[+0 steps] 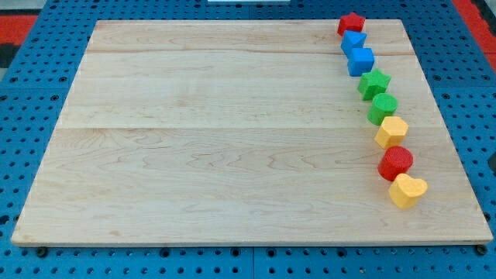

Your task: Place the yellow heart left to the red circle

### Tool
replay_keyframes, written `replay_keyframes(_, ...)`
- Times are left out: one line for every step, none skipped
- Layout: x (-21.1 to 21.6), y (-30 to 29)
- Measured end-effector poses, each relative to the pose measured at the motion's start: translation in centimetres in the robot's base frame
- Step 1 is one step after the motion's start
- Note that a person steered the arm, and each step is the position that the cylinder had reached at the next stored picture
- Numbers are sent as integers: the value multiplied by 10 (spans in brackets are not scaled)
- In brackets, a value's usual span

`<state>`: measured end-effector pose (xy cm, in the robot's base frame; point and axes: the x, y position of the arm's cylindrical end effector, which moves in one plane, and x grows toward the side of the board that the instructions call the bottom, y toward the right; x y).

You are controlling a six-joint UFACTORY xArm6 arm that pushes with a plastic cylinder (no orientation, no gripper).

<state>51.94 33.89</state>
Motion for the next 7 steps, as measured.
replay_keyframes(1,-3)
replay_keyframes(64,-43)
replay_keyframes(44,-136)
replay_keyframes(4,-165)
replay_keyframes(13,-222)
replay_keyframes(47,-176)
replay_keyframes(57,-107)
